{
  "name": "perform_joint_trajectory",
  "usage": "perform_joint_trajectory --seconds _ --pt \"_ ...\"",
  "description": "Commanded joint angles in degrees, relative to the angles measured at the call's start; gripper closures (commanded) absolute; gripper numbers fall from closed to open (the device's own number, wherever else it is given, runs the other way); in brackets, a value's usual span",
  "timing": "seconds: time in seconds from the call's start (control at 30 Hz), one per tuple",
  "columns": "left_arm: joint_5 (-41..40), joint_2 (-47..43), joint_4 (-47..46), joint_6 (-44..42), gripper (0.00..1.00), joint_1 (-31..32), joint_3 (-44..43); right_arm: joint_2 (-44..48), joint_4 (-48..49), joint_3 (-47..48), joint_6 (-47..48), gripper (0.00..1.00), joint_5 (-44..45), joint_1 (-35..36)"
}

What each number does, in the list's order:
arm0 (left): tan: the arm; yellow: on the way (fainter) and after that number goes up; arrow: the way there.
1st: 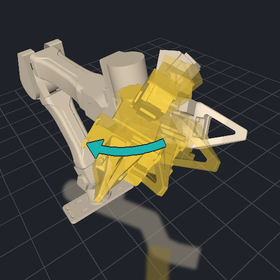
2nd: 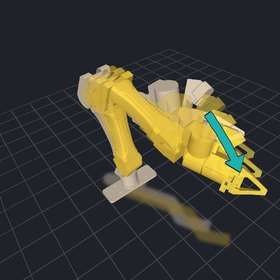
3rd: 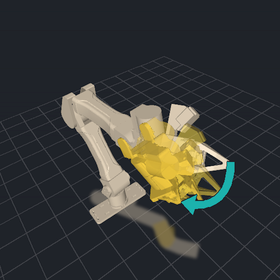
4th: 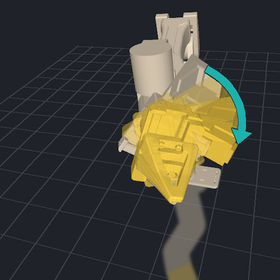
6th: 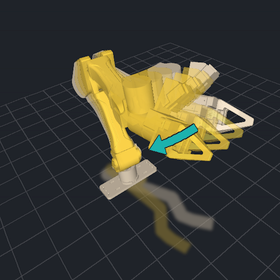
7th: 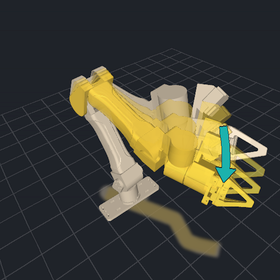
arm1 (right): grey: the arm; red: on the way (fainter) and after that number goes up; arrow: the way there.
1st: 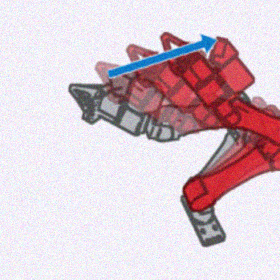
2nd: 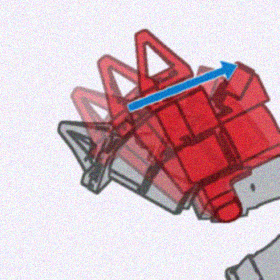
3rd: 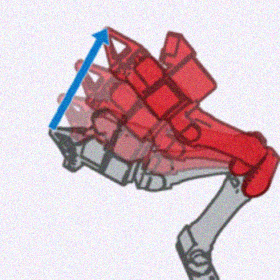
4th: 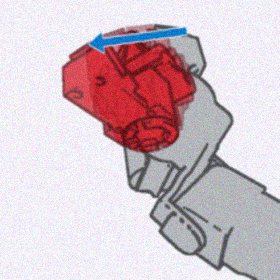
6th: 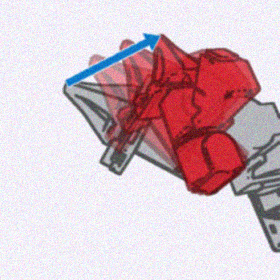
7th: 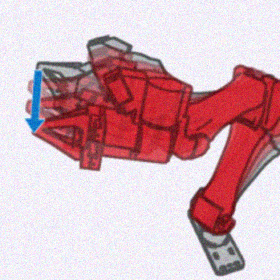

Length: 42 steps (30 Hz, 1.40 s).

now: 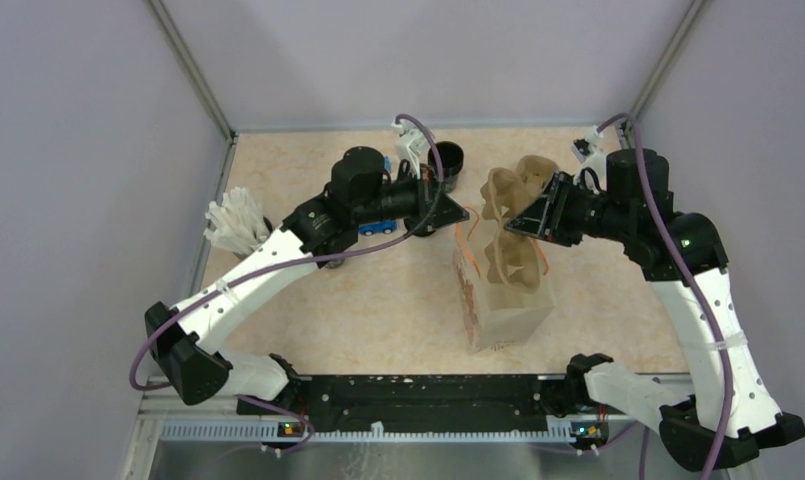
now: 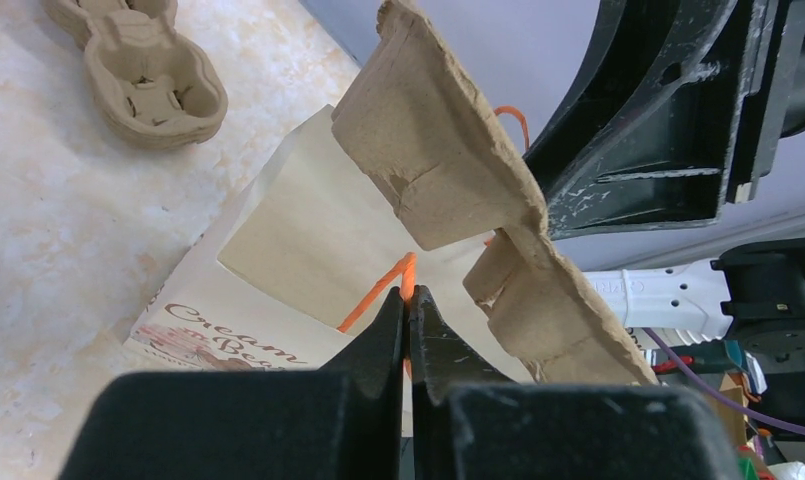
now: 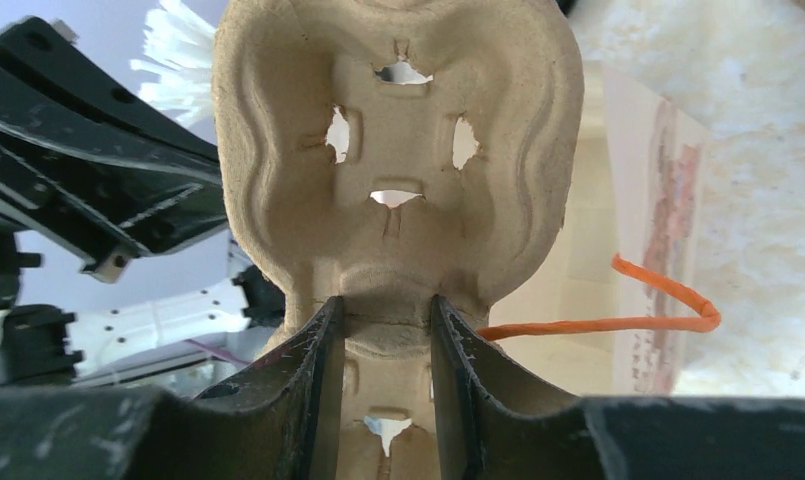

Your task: Pack the takeout coffee

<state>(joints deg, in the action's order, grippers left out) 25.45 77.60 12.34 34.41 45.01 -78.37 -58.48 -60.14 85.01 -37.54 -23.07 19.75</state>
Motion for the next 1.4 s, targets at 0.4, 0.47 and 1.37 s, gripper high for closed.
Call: perform_joint_trajectory --seconds 0.4,0.47,1.37 --pt "-1.2 -3.5 -3.5 0.8 1.0 0.2 2.0 1.7 -2.9 -1.8 16.0 0.71 0.8 0.7" --pt "-1.3 -3.5 -3.6 0.9 1.0 0.2 2.0 1.4 -3.5 -1.6 16.6 0.72 1.6 1.2" --pt "0.0 -5.4 -3.6 1.9 1.0 0.2 3.5 -5.6 -3.2 -2.2 14.5 0.74 21.1 15.5"
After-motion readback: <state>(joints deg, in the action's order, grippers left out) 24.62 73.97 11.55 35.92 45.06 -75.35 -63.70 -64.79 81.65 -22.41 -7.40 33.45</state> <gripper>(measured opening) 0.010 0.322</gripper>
